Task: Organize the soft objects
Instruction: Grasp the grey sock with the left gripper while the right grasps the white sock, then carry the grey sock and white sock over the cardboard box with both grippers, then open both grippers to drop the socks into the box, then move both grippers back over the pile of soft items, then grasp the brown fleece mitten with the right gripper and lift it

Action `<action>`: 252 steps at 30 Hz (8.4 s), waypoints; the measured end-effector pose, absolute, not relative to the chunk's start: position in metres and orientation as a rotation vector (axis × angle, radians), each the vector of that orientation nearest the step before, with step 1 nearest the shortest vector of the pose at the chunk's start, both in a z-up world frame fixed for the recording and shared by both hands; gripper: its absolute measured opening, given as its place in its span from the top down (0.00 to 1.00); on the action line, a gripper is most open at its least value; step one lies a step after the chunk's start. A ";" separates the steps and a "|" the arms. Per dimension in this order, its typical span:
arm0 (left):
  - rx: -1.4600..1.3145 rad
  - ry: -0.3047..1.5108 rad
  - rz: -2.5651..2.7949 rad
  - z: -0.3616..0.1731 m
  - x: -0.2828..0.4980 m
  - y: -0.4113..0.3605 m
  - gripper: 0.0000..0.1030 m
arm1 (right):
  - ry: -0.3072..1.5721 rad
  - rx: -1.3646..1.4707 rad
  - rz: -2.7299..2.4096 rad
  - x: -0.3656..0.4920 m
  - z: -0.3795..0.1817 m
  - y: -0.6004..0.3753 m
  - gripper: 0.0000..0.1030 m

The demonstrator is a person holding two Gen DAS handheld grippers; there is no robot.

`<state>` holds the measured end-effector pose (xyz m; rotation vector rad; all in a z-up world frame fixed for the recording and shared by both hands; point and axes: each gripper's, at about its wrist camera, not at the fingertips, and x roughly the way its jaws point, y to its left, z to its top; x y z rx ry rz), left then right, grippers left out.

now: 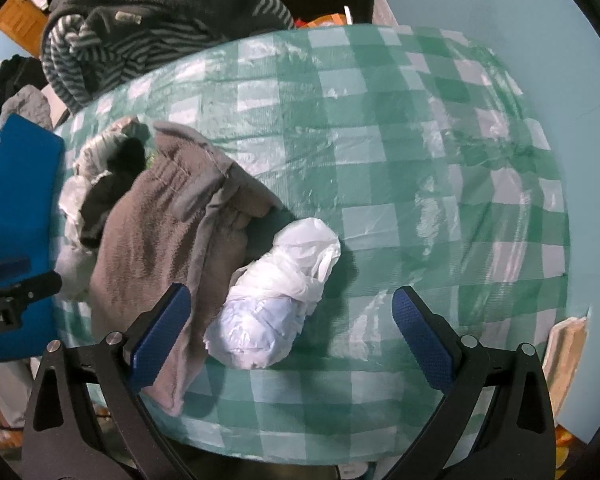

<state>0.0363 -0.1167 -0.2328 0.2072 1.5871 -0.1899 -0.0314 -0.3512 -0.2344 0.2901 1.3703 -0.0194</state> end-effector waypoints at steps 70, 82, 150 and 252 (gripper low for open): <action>0.092 1.286 -0.317 -0.106 -0.013 -0.067 0.79 | 1.206 0.165 0.215 -0.029 -0.089 -0.277 0.56; 0.038 1.231 -0.257 -0.081 -0.014 -0.019 0.79 | 1.149 0.120 0.321 -0.013 -0.049 -0.228 0.56; -0.058 1.369 0.017 -0.151 -0.002 0.151 0.31 | 1.349 -0.041 0.616 0.062 -0.143 0.022 0.41; 0.195 1.434 -0.356 -0.190 0.042 -0.105 0.31 | 1.497 0.309 -0.103 0.021 -0.231 -0.263 0.38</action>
